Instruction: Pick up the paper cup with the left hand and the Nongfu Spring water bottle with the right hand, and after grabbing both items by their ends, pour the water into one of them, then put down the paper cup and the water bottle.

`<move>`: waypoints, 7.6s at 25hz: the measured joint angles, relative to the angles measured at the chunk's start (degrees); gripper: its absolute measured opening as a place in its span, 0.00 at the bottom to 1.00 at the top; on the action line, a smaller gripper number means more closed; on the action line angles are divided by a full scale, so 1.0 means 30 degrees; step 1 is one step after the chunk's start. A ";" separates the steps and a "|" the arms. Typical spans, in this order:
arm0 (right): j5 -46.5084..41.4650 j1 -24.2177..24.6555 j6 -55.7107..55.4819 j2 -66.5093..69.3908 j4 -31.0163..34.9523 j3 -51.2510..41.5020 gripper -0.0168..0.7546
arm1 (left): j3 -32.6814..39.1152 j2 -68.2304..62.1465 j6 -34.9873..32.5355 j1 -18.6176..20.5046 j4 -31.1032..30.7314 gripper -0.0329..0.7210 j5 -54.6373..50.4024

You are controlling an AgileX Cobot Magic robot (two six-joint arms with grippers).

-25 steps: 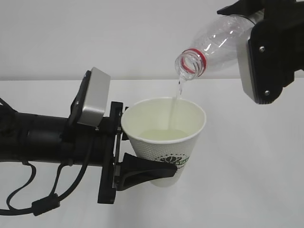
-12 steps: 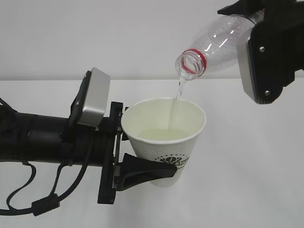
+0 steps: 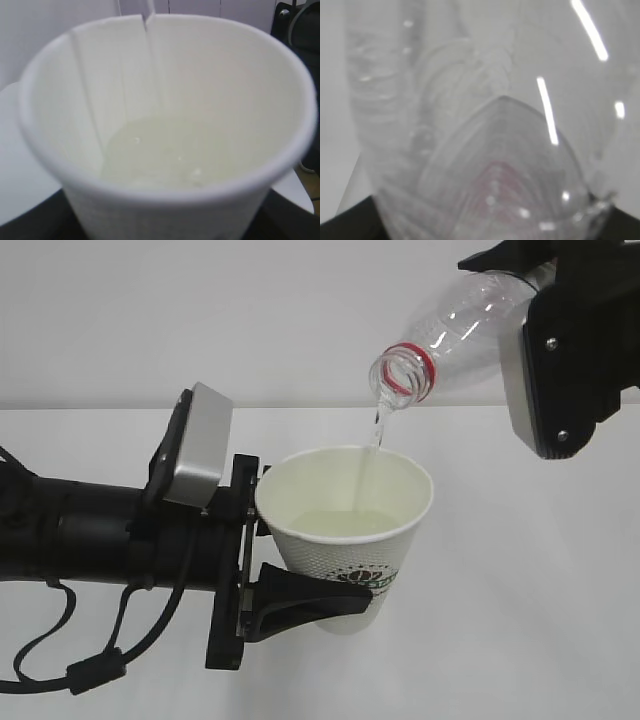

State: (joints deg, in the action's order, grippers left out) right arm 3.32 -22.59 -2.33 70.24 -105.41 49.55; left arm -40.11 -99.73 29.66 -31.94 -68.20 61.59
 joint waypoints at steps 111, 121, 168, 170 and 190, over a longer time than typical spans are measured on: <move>0.2259 0.0000 -0.8686 0.0000 -0.0013 0.0000 0.63 | 0.0000 0.0000 0.0000 0.0000 -0.0080 0.70 0.0000; 0.2331 0.0000 -1.1751 0.0000 -0.0013 0.0032 0.63 | 0.0000 0.0000 0.0000 0.0000 -0.0080 0.70 0.0000; -0.0193 0.0080 -1.7245 0.0000 0.4326 0.0032 0.63 | 0.0000 0.0000 0.0000 0.0000 0.0474 0.70 0.0105; -0.0205 0.0442 -1.7275 0.0000 0.4326 0.0032 0.63 | 0.0000 0.0000 0.0000 0.0000 0.0474 0.70 0.0105; 0.3644 0.8354 -1.7991 0.0049 0.9921 0.0032 0.63 | 0.0000 0.0000 0.0000 0.0000 0.0474 0.70 0.0105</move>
State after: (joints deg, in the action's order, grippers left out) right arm 14.26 2.47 -56.30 70.39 -75.65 49.64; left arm -40.11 -99.73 29.66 -31.94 -66.78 61.91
